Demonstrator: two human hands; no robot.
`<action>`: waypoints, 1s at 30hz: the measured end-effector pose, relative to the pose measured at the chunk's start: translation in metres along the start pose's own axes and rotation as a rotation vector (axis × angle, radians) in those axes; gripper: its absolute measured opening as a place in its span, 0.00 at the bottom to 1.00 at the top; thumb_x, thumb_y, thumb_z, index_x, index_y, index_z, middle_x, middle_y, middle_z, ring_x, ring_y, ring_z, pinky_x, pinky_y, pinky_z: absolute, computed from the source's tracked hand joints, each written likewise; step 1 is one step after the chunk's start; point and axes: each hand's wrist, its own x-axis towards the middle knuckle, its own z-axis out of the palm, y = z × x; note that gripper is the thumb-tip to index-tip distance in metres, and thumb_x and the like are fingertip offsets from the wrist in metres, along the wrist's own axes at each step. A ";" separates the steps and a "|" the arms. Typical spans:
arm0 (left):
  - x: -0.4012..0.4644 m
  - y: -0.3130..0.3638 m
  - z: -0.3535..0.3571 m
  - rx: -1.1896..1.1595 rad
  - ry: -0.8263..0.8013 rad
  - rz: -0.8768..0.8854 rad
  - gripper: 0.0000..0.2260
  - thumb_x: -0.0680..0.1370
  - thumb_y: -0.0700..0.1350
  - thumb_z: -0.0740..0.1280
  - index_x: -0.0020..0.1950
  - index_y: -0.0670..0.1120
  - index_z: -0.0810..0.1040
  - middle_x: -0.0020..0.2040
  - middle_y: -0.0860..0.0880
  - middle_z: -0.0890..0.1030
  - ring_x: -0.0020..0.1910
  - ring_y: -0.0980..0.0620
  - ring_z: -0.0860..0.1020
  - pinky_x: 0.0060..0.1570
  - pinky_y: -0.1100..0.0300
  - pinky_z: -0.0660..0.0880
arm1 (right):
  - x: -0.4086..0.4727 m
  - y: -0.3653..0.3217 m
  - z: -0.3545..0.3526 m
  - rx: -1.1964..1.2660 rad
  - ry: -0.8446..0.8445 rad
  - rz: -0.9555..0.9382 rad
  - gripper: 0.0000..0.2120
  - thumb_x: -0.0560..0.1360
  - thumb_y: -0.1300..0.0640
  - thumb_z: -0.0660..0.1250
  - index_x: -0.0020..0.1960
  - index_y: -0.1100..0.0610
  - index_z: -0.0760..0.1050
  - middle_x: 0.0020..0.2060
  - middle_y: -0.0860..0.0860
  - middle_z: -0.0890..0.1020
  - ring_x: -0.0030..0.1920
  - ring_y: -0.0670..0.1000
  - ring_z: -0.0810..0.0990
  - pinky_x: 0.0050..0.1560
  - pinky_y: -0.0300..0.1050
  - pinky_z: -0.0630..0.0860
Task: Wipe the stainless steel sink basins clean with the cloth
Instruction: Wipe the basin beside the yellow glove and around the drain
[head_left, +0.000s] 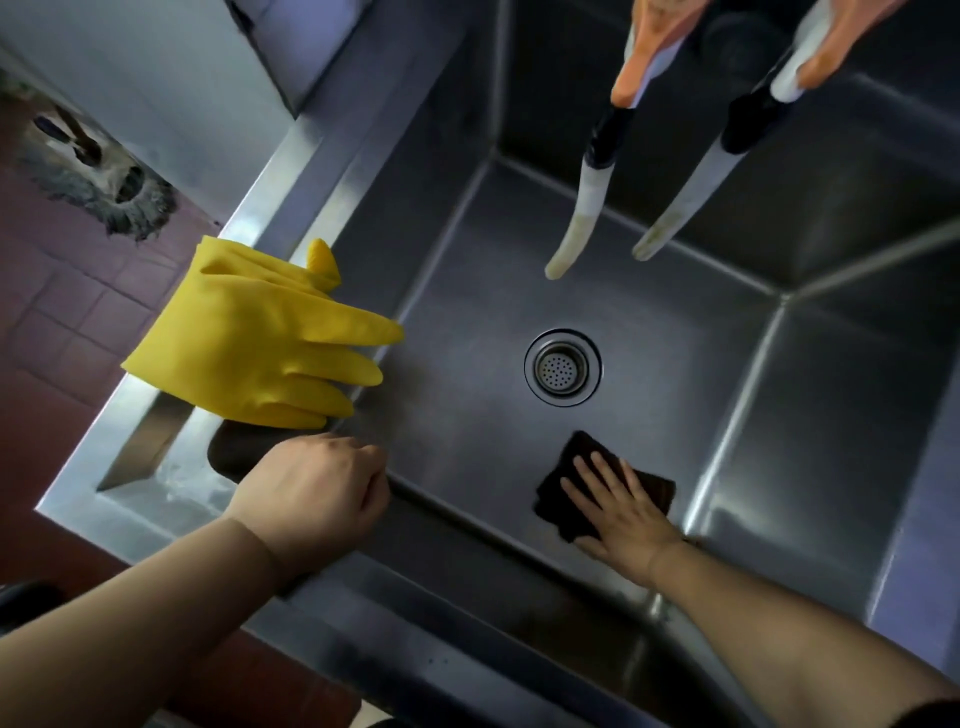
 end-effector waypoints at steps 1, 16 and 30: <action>0.000 0.000 0.000 0.002 -0.003 0.000 0.15 0.73 0.53 0.55 0.29 0.48 0.69 0.25 0.50 0.73 0.26 0.47 0.74 0.24 0.58 0.68 | 0.006 -0.008 -0.003 0.025 0.004 0.018 0.37 0.71 0.37 0.52 0.74 0.54 0.57 0.73 0.58 0.61 0.77 0.58 0.43 0.71 0.60 0.48; 0.001 -0.002 0.003 0.002 0.008 -0.015 0.14 0.72 0.52 0.55 0.29 0.49 0.72 0.25 0.52 0.73 0.25 0.51 0.74 0.25 0.61 0.66 | 0.165 0.003 -0.119 0.182 0.243 0.090 0.29 0.82 0.51 0.50 0.77 0.51 0.38 0.77 0.52 0.40 0.76 0.54 0.37 0.74 0.51 0.37; 0.001 -0.003 0.005 0.038 -0.006 0.013 0.14 0.72 0.53 0.55 0.29 0.51 0.71 0.25 0.53 0.72 0.24 0.53 0.73 0.25 0.63 0.61 | 0.111 0.014 -0.068 0.518 0.606 0.407 0.18 0.72 0.67 0.66 0.62 0.67 0.74 0.61 0.63 0.76 0.62 0.64 0.75 0.63 0.55 0.71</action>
